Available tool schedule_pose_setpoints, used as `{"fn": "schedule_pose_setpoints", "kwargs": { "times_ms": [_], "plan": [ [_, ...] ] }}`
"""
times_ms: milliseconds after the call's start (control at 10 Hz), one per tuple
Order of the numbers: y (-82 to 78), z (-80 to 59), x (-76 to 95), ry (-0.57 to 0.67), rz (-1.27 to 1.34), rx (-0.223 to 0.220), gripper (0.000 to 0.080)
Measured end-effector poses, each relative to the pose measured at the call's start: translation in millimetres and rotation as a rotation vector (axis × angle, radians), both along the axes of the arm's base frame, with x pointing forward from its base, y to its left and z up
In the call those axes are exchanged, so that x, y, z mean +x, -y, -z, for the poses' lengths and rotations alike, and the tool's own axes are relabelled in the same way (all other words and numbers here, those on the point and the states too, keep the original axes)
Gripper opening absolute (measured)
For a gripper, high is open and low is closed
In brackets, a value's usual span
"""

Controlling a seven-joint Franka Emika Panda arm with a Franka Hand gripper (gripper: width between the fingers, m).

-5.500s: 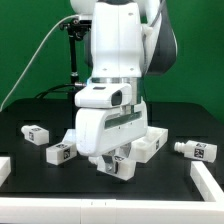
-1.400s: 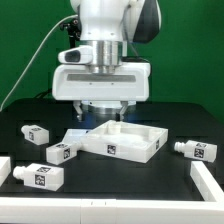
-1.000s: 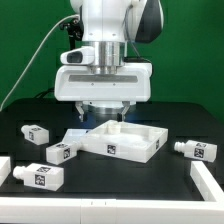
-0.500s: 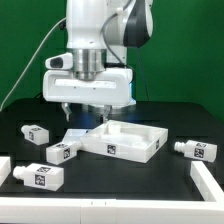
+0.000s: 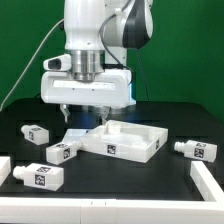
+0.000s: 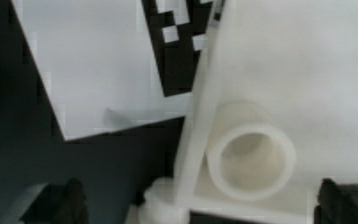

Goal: Assemble one leg

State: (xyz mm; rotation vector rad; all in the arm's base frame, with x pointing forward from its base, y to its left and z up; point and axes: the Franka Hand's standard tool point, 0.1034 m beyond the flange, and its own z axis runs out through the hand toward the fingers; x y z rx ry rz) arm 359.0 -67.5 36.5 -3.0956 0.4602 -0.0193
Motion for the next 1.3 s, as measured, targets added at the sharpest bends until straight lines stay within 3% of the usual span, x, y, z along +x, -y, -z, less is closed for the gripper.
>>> {"fn": "schedule_pose_setpoints", "kwargs": {
  "times_ms": [100, 600, 700, 800, 1000, 1100, 1200, 1300],
  "plan": [
    [1.0, 12.0, -8.7, -0.029, 0.033, 0.007, 0.0649],
    [0.6, 13.0, -8.5, -0.028, 0.033, 0.007, 0.0649],
    [0.6, 13.0, -8.5, -0.028, 0.033, 0.007, 0.052],
    [0.6, 13.0, -8.5, -0.028, 0.033, 0.007, 0.052],
    [0.6, 13.0, -8.5, -0.028, 0.033, 0.007, 0.0246],
    [0.6, 13.0, -8.5, -0.028, 0.033, 0.007, 0.0246],
    [0.6, 13.0, -8.5, -0.028, 0.033, 0.007, 0.0064],
    [0.5, 12.7, -7.4, -0.022, 0.037, 0.005, 0.0049]
  ]
}}
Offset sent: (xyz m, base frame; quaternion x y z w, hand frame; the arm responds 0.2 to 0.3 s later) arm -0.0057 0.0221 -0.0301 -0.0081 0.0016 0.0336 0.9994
